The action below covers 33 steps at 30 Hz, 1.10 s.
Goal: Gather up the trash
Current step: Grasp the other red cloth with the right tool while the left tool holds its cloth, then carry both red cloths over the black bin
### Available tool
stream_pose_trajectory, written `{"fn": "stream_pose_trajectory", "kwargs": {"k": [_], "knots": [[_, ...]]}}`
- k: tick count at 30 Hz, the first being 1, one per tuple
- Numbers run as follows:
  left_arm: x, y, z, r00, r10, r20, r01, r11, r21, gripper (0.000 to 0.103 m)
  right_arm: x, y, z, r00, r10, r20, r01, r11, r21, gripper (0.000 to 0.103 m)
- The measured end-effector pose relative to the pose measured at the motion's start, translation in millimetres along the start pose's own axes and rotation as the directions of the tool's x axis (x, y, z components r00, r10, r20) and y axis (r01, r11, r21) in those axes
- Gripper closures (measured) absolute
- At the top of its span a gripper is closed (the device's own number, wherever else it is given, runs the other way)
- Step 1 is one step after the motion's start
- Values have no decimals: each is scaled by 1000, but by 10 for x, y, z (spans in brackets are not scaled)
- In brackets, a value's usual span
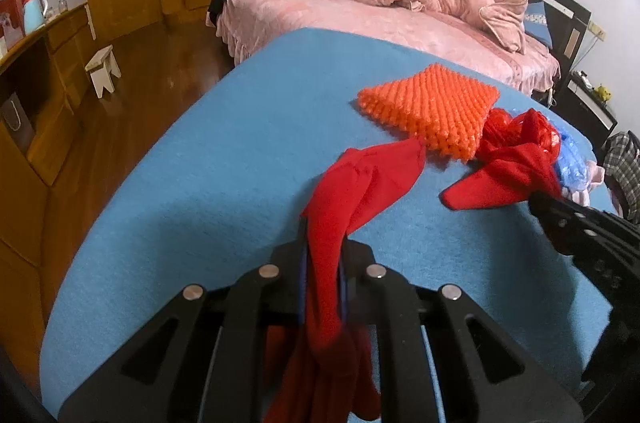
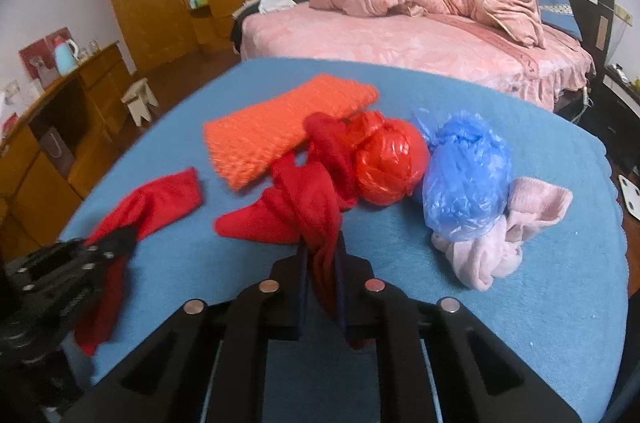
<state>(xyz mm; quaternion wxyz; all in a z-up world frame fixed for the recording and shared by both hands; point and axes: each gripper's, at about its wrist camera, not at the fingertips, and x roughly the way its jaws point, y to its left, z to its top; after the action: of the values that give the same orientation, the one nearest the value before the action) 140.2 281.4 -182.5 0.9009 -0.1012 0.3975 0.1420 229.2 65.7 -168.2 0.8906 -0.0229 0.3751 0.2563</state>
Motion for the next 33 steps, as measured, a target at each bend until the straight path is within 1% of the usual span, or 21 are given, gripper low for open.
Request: {"fn": "stream_pose_trajectory", "kwargs": {"k": [3, 10, 13, 16, 20, 26, 33], "knots": [[-159, -39, 7, 999, -21, 36, 21, 1000, -4, 92, -202, -48, 33, 999, 19, 41, -20, 1000, 13, 92], [-534, -334, 24, 992, -77, 104, 73, 996, 41, 92, -625, -207, 36, 994, 27, 104, -33, 998, 60, 92], [-700, -493, 19, 986, -105, 131, 97, 993, 64, 92, -849, -322, 1, 991, 18, 135, -29, 996, 81, 92], [-865, -670, 14, 977, -147, 154, 135, 987, 90, 92, -1038, -445, -34, 987, 8, 162, -26, 994, 108, 92], [-1014, -894, -12, 967, -194, 167, 176, 977, 119, 92, -1265, -611, -85, 982, -10, 189, -16, 991, 135, 92], [-1167, -1254, -69, 954, -248, 167, 220, 960, 171, 92, -1616, -846, -191, 972, -48, 229, 9, 986, 167, 92], [-1342, -1674, -129, 934, -316, 169, 275, 934, 227, 92, -2015, -1116, -306, 956, -116, 271, 65, 979, 192, 92]]}}
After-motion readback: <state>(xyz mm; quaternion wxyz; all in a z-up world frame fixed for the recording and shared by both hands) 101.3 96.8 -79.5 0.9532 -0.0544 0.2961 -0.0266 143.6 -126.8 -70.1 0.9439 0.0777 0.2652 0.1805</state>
